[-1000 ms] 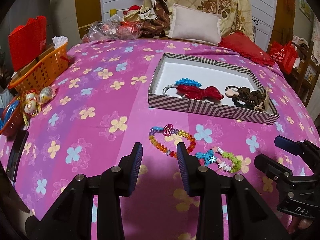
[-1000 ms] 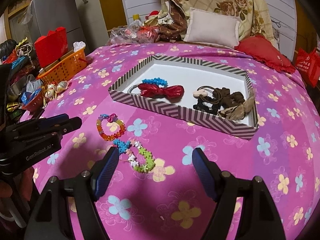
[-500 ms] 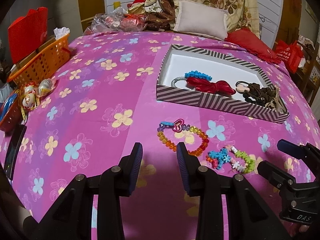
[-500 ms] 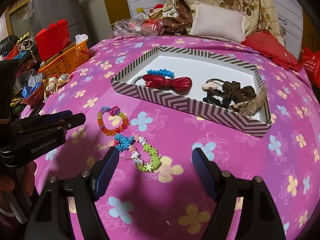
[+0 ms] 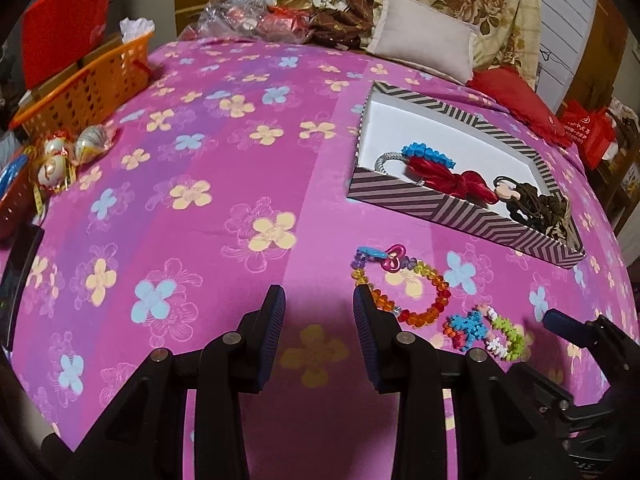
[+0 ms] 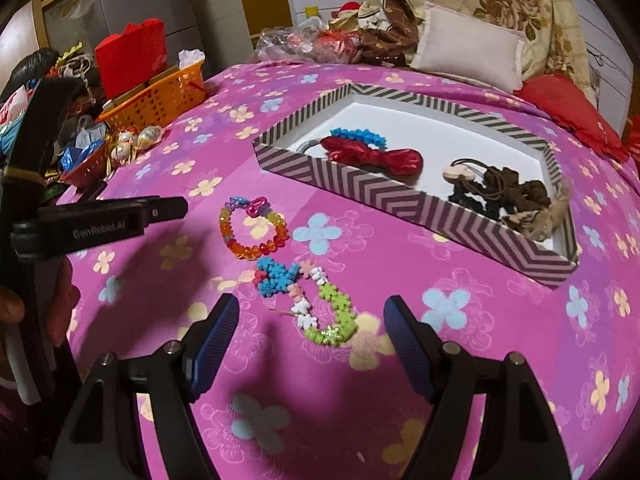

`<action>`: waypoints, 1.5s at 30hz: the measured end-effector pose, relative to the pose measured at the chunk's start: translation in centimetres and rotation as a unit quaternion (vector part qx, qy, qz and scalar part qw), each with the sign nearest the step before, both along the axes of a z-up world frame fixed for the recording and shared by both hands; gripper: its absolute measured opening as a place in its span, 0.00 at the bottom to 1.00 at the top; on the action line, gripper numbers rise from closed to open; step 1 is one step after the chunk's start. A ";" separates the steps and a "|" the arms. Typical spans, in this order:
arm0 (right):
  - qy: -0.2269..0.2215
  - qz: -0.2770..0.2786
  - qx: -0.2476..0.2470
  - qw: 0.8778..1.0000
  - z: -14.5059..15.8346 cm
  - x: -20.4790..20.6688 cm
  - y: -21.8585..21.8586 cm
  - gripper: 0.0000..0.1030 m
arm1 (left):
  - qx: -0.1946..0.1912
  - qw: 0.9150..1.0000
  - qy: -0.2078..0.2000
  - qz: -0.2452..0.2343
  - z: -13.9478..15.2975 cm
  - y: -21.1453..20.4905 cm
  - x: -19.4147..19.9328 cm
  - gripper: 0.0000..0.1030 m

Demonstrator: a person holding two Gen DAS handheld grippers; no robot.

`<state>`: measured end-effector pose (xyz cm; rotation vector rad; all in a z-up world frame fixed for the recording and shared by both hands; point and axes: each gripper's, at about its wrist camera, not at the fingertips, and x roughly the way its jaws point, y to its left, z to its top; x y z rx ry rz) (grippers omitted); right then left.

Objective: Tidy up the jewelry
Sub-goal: 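Grasp the orange heart bracelet with the left tool while the right grasps the green bracelet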

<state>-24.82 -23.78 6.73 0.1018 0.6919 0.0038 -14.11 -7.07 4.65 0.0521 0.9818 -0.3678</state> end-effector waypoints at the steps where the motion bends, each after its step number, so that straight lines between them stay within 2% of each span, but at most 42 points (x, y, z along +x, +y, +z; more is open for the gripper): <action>1: 0.003 0.003 -0.002 1.000 -0.2 0.3 0.0 0.76 | -0.001 1.000 0.004 0.000 -0.1 0.0 0.1 0.16; 7: 0.010 0.018 -0.014 1.000 -0.6 1.2 0.4 0.75 | -0.011 1.000 0.020 0.003 -0.8 -0.1 0.8 0.16; 9: 0.011 0.031 -0.017 0.999 -0.6 1.5 0.7 0.64 | -0.012 1.000 0.020 0.003 -0.8 -0.2 1.0 0.16; 10: 0.014 0.034 -0.020 0.999 -0.7 1.7 0.9 0.54 | -0.012 1.000 0.021 0.003 -0.9 -0.4 1.1 0.16; 11: 0.016 0.036 -0.024 0.999 -0.8 1.8 1.0 0.50 | -0.013 1.000 0.022 0.002 -0.9 -0.5 1.3 0.16; 22: 0.017 0.036 -0.049 0.998 -1.2 2.8 1.1 0.50 | 0.003 1.000 0.026 -0.015 -1.9 -2.6 2.5 0.16; 26: 0.019 0.035 -0.045 0.998 -1.4 2.9 0.6 0.51 | -0.009 0.999 0.027 -0.032 -2.1 -2.9 2.9 0.16; 34: 0.011 0.037 -0.039 0.998 -1.8 2.9 0.4 0.51 | 0.021 0.998 0.018 -0.062 -2.8 -4.5 3.5 0.21; 36: 0.009 0.036 -0.038 0.999 -1.8 2.8 0.4 0.44 | 0.022 0.997 0.009 -0.071 -2.9 -4.7 3.5 0.21; 37: 0.009 0.035 -0.038 0.999 -1.8 2.7 0.4 0.31 | 0.020 0.997 0.006 -0.074 -2.8 -4.7 3.4 0.15; 38: 0.008 0.035 -0.036 0.999 -1.8 2.7 0.3 0.23 | 0.016 0.997 0.005 -0.077 -2.8 -4.7 3.4 0.10; 39: 0.008 0.036 -0.033 0.999 -1.7 2.6 0.2 0.21 | 0.012 0.997 0.006 -0.080 -2.8 -4.6 3.5 0.02; 43: 0.005 0.035 -0.025 0.999 -1.8 2.3 0.2 0.16 | -0.023 0.996 0.028 -0.081 -2.7 -3.8 3.6 0.02; 45: -0.005 0.036 -0.019 0.999 -1.5 1.9 0.2 0.14 | -0.035 0.996 0.026 -0.081 -2.1 -3.4 3.2 0.02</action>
